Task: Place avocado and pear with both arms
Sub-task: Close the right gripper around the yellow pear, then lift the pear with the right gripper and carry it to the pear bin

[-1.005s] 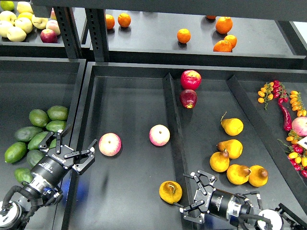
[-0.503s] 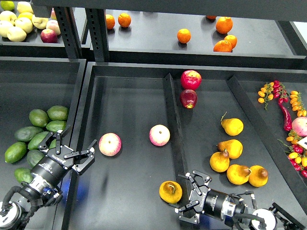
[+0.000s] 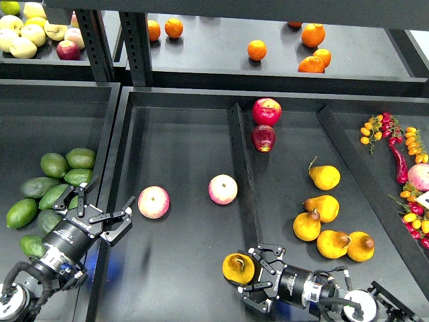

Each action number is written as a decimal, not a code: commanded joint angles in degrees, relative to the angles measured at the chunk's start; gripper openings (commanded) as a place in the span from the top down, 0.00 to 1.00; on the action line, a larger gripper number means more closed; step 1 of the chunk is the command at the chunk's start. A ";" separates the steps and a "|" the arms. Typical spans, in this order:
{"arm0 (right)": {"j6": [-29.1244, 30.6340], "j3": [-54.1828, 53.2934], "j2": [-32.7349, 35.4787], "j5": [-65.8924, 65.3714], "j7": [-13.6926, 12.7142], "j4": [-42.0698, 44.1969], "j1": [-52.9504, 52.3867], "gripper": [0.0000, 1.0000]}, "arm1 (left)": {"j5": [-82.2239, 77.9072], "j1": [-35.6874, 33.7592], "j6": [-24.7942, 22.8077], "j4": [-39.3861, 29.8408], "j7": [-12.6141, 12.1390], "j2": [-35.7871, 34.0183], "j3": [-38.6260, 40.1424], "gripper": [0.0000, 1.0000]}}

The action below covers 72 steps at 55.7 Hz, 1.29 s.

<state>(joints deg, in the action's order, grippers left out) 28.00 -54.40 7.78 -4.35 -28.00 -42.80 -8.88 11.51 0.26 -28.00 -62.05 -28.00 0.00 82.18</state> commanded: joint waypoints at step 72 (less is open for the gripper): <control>0.00 -5.80 1.36 5.75 0.00 -11.77 -0.08 0.94 | 0.00 0.62 0.00 0.00 0.00 0.00 0.00 0.01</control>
<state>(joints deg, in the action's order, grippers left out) 28.00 -58.10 7.73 -0.19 -28.00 -49.98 -8.96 11.51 0.80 -27.98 -62.06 -28.00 0.00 82.14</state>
